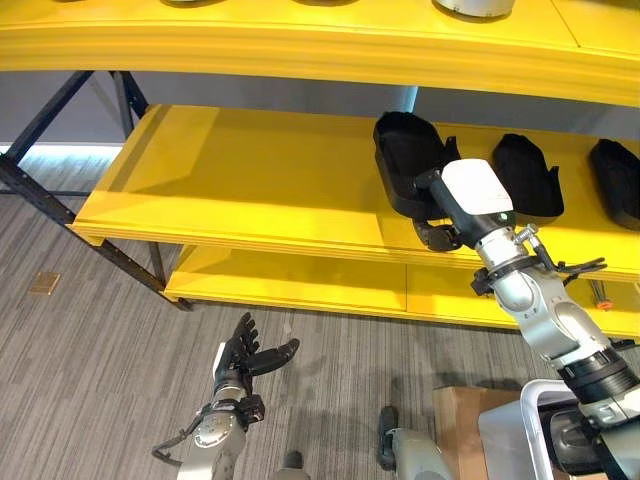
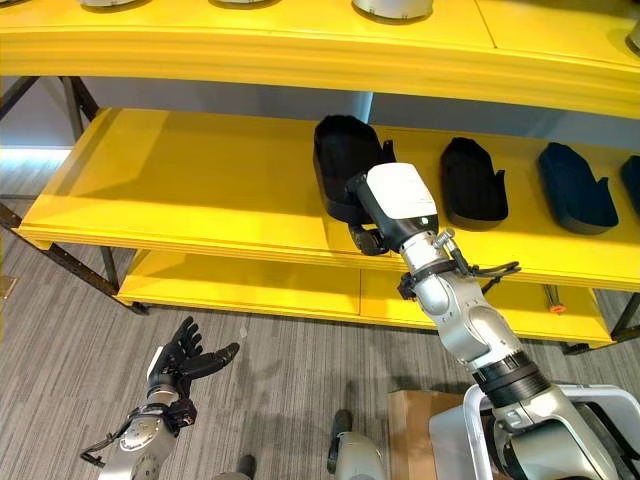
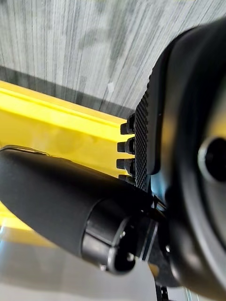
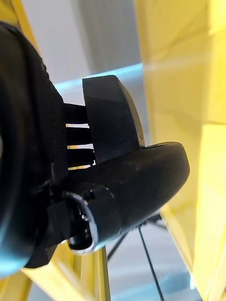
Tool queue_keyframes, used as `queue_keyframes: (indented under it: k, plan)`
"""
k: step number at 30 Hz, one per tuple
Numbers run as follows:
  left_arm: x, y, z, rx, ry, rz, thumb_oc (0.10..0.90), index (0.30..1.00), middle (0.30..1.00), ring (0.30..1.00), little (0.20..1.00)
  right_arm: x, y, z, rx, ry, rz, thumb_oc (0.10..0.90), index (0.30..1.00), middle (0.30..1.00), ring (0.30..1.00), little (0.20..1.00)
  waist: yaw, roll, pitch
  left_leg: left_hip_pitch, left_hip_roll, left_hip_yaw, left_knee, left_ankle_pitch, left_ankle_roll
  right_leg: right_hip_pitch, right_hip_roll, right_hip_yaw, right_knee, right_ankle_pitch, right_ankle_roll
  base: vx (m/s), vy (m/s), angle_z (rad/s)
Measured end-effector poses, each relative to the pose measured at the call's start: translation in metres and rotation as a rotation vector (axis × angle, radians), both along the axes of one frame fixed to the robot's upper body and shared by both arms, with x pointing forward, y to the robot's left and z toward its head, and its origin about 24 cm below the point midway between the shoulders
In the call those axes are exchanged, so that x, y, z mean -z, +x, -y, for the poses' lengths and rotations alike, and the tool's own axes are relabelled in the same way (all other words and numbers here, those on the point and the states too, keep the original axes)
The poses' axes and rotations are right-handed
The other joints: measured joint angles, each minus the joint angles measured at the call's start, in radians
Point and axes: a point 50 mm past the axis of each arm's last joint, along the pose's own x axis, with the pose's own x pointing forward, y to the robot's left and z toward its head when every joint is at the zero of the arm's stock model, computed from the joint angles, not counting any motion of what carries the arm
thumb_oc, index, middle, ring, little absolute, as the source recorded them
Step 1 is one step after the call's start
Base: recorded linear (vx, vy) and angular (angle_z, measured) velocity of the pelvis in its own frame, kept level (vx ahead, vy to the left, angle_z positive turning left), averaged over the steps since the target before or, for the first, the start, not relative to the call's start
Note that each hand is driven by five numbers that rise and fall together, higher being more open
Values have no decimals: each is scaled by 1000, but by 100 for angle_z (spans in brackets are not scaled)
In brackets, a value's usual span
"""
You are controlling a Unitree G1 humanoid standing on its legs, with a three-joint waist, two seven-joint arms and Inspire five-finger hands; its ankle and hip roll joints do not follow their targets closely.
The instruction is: Move parts from the plastic box to the shelf.
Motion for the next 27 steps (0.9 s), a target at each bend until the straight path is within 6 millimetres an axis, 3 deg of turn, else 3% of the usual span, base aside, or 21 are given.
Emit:
queue_keyframes:
  k: [6,7,9,10,12,13,14,16,18,19,20,23,24,27]
  plan:
    - [-1,-1,-7,2,37,-13,900,1000,1000,1000,1000,-16,20,-10,-18,-45,1,400,300,300,300,300,11,-16,-28,-12,35,-30,15,6,-10,-14,30,-28,62,-62,-23,53,-187,18]
    - [-1,-2,-9,-12,19,-15,900,1000,1000,1000,1000,-16,23,-11,-15,-57,-6,400,300,300,300,300,33,-32,-39,-31,34,-22,57,6,-9,-21,39,-24,69,-80,-25,75,-211,4]
    - [0,-4,-11,-12,21,-21,900,1000,1000,1000,1000,-16,24,-12,-15,-60,-7,400,300,300,300,300,63,-38,-47,-73,38,-23,136,16,-17,-18,60,-42,71,-91,-51,38,-216,3]
    - [1,-3,-12,-1,30,-28,900,1000,1000,1000,1000,-12,27,-11,-6,-55,-24,400,300,300,300,300,65,-48,-51,-120,25,-13,228,19,-24,-16,54,-31,64,-95,-64,-25,-212,13]
    - [3,-6,-13,10,41,-41,900,1000,1000,1000,1000,-8,29,-8,14,-67,-46,400,300,300,300,300,98,-53,-53,-243,6,10,436,96,-41,9,70,-45,36,-94,-107,27,-175,26]
    - [5,-6,-14,14,42,-50,900,1000,1000,1000,1000,-7,31,-6,26,-76,-53,400,300,300,300,300,109,-57,-52,-314,4,59,533,169,-25,21,64,-58,11,-96,-117,114,-35,56]
    - [8,-9,-14,7,22,-62,900,1000,1000,1000,1000,-1,34,-3,48,-90,-79,400,300,300,300,300,112,-68,-49,-360,55,156,532,191,11,64,52,-92,-43,-73,-137,156,24,83]
    - [13,-17,-14,3,1,-87,900,1000,1000,1000,1000,9,36,3,81,-114,-117,400,300,300,300,300,103,-66,-46,-339,116,238,281,209,-3,119,66,-131,-93,-78,-126,163,78,69]
    - [17,-24,-18,-12,5,-107,900,1000,1000,1000,1000,13,37,1,83,-123,-128,400,300,300,300,300,122,-50,-37,-306,159,211,13,254,-38,131,104,-124,-109,-75,-122,221,171,-10]
    - [17,-25,-21,-20,11,-112,900,1000,1000,1000,1000,16,37,-2,75,-126,-138,400,300,300,300,300,117,-42,-14,-299,195,263,-48,291,-52,152,138,-125,-134,-66,-115,208,166,-38]
    - [16,-25,-22,-21,15,-111,900,1000,1000,1000,1000,18,37,-4,69,-124,-145,400,300,300,300,300,118,-43,4,-305,210,299,-49,302,-57,168,158,-109,-153,-59,-120,148,144,-41]
    - [18,-28,-23,-24,13,-121,900,1000,1000,1000,1000,22,35,-12,47,-109,-157,400,300,300,300,300,117,-34,19,-269,224,297,-54,312,-61,192,200,-76,-174,-41,-133,115,161,-58]
    - [16,-25,-21,-18,8,-111,900,1000,1000,1000,1000,24,33,-15,39,-102,-160,400,300,300,300,300,92,-28,23,-244,222,296,-62,313,-62,196,223,-52,-180,-40,-139,145,236,-73]
    - [10,-12,-15,6,-9,-71,900,1000,1000,1000,1000,31,31,-4,80,-96,-181,400,300,300,300,300,74,-18,29,-231,217,302,-47,312,-62,206,224,-33,-183,-37,-143,127,238,-27]
